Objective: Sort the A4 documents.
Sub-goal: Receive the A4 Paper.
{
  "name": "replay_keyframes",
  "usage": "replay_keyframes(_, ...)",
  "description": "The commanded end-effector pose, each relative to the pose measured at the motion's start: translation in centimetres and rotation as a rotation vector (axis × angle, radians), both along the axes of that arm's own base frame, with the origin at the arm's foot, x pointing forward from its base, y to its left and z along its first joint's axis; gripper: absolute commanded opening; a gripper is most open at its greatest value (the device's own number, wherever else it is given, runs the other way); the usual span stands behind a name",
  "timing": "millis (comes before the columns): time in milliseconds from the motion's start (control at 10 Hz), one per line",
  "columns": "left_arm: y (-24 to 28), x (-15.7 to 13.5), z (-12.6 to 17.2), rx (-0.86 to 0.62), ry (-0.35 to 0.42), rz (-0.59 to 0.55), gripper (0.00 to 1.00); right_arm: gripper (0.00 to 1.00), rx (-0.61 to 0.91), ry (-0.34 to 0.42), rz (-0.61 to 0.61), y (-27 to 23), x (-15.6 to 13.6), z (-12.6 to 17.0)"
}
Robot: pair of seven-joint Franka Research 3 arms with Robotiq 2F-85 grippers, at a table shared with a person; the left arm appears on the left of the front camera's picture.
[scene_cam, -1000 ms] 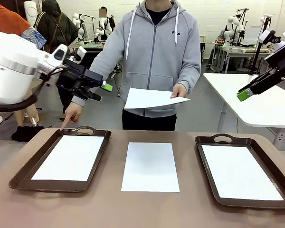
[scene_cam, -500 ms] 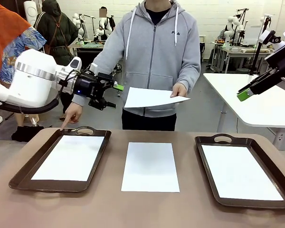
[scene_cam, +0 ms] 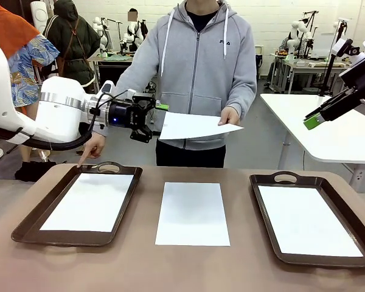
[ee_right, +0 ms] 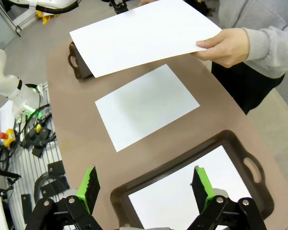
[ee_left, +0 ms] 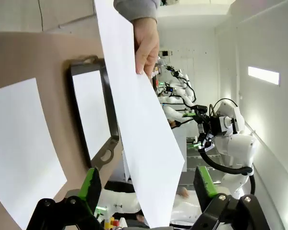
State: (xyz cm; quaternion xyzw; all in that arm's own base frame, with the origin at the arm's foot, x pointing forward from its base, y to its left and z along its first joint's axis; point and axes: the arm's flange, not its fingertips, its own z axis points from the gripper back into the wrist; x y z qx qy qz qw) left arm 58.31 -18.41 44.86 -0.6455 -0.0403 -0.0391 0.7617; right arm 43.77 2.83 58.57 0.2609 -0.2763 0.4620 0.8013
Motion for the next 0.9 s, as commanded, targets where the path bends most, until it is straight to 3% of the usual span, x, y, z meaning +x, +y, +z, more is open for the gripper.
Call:
replay_keyframes(0, -1.0, 1.0, -0.1, -0.041, 0.074, -0.029, 1.00, 1.00, 0.014, 0.005, 0.008, 0.1, 0.1, -0.1)
replay_keyframes(300, -2.6, 1.3, -0.4, -0.078, 0.119, -0.068, 1.00, 1.00, 0.014, 0.005, 0.008, 0.1, 0.1, -0.1)
replay_keyframes(600, -3.0, 1.3, -0.6, -0.125, 0.095, -0.110, 1.00, 1.00, 0.014, 0.005, 0.008, 0.1, 0.1, -0.1)
replay_keyframes(700, -3.0, 1.3, -0.7, -0.128, 0.089, -0.115, 0.83, 1.00, 0.014, 0.005, 0.008, 0.1, 0.1, -0.1)
replay_keyframes(800, -3.0, 1.3, -0.8, -0.116, 0.094, -0.117, 0.80, 1.00, 0.014, 0.005, 0.008, 0.1, 0.1, -0.1)
